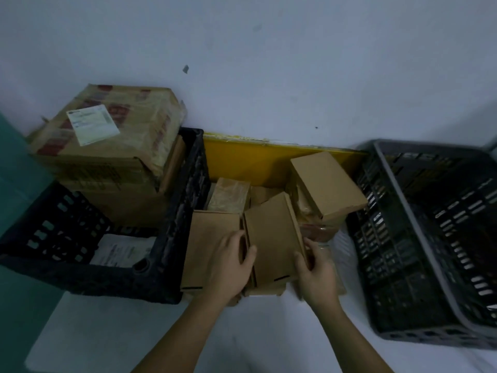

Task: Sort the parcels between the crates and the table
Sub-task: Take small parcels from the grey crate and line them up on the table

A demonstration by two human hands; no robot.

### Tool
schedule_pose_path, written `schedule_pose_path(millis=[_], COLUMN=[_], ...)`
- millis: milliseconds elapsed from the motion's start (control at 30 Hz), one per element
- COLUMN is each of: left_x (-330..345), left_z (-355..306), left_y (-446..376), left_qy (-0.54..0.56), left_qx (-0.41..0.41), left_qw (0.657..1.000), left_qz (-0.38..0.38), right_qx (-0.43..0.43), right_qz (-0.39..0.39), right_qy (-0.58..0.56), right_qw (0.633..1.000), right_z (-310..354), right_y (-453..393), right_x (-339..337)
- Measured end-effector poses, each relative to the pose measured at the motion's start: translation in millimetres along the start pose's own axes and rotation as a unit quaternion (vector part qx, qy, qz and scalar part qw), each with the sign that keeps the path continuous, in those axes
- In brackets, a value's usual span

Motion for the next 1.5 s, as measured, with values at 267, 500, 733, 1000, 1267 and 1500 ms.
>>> schedule_pose_path(millis=[267,500,733,1000,1267,1500], left_x=[14.8,16.5,0.3,-23.3,-21.7,-29.7], left_z=[-52.1,-90.9,-80.4,-51.3,-58.1,11.6], left_y=[-5.1,-10.0,-10.0,-13.7,-15.7,-6.0], left_qy=[0.373,0.306,0.39,0.446,0.43,-0.012], left_qx=[-0.152,-0.059,-0.154,-0.187,-0.197,-0.177], left_qw=[0.912,0.942,0.907,0.872,0.881,0.984], left_qz=[0.076,0.128,-0.049,-0.083,-0.012,-0.009], right_qx=[-0.124,-0.23,-0.31,-0.163,-0.074,0.019], right_qz=[-0.09,0.0,0.069,-0.003,0.071,0.052], right_qy=[0.057,0.011,0.055,0.102,-0.048,0.041], right_qw=[0.987,0.973,0.947,0.981,0.994,0.998], right_z=[63.9,78.0,76.4,65.6,31.7,-40.2], right_y=[43.0,46.7,50.0,13.3,-3.6,-10.1], right_x=[-20.0,-11.4,0.7,-30.0,3.1,31.1])
Point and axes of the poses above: each hand's wrist, its own y-axis away from the middle knuckle, its own x-axis out of the palm, z = x × y, the point moved 6 cm from there along -y, towards the middle knuckle, and after that the axes turned 2 degrees about x, right-handed, at the moved point
